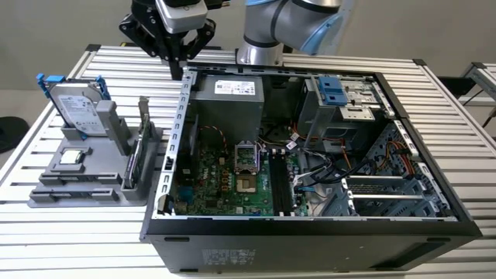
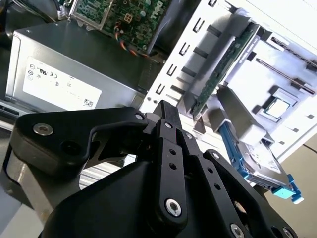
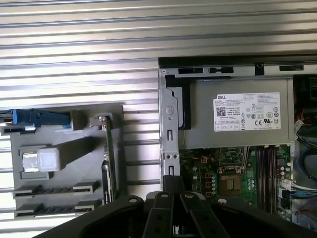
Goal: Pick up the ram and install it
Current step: 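Reach for the ram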
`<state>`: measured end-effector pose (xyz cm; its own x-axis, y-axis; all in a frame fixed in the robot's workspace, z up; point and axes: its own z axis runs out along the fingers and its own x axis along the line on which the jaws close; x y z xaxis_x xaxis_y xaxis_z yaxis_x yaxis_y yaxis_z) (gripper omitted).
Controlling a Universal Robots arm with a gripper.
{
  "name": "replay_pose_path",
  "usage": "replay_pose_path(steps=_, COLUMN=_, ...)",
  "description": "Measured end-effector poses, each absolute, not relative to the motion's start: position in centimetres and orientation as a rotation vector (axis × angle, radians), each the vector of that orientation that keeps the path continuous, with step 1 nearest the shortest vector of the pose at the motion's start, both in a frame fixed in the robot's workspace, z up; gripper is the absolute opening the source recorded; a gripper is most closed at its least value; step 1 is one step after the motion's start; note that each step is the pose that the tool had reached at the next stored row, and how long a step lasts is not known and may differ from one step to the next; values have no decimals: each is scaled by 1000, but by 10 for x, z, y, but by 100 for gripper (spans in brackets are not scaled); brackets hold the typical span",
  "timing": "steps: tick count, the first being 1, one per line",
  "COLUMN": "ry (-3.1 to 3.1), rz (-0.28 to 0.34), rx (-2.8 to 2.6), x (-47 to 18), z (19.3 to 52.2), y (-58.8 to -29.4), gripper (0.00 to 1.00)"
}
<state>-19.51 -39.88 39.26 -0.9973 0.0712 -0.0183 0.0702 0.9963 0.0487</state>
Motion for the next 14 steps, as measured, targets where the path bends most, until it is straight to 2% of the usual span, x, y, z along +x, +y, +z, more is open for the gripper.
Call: replay_pose_path(steps=14, ry=3119, rz=75, rx=110, x=-219, z=393, y=-399, gripper=0)
